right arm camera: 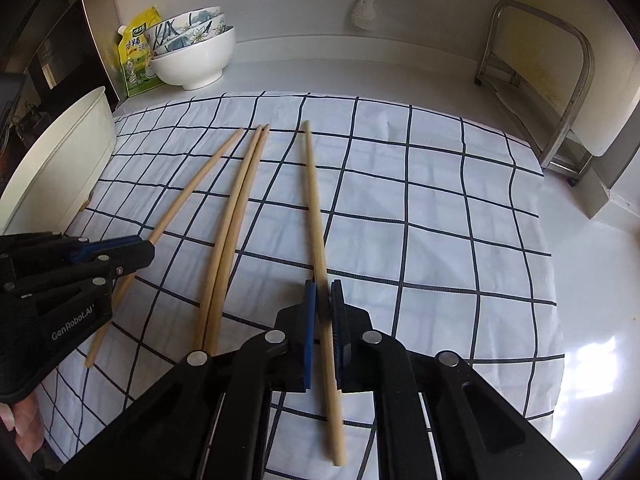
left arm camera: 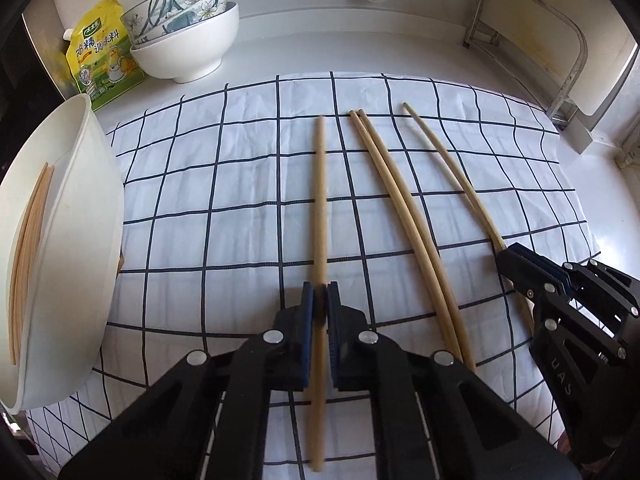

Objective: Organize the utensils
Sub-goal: 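Lift both held chopsticks and carry them over the white basin with both tools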

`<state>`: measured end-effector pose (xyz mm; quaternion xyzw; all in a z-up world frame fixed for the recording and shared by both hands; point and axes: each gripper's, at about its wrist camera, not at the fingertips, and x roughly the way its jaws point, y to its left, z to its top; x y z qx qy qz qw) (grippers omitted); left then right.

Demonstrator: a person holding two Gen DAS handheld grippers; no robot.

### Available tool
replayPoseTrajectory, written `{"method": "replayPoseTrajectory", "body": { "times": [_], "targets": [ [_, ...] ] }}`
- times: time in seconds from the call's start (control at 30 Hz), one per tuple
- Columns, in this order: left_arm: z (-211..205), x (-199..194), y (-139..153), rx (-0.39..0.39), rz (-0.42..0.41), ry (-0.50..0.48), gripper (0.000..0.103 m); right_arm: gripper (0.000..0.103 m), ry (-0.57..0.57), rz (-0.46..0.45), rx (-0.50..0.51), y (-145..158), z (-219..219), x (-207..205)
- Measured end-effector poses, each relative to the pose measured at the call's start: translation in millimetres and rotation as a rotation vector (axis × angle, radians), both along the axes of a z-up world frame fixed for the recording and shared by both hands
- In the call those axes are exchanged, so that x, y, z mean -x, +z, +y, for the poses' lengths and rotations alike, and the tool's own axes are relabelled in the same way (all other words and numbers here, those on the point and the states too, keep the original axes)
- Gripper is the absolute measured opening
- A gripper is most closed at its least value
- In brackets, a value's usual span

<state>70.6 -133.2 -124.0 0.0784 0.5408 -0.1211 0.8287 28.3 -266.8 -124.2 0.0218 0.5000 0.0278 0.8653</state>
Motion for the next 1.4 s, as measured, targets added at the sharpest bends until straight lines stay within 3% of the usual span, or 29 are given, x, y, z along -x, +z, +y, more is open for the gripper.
{"method": "replayPoseTrajectory", "body": {
  "times": [0.2, 0.4, 0.87, 1.4],
  "targets": [
    [17.7, 2.4, 2.3, 0.047, 0.065, -0.006, 0.007, 0.006, -0.045, -0.001, -0.082, 11.7, -2.5, 4.6],
    [34.6, 6.2, 19.0, 0.078, 0.061, -0.017, 0.007, 0.006, -0.069, -0.017, -0.125, 30.1, 6.3, 11.8],
    [76.1, 14.6, 90.1, 0.159, -0.051, -0.048, 0.007, 0.006, -0.058, -0.109, -0.128, 89.8, 54.5, 19.1],
    [178.1, 7.3, 150.5, 0.208, -0.17, 0.016, 0.007, 0.006, 0.049, -0.201, -0.161, 134.0, 147.8, -4.4]
  ]
}}
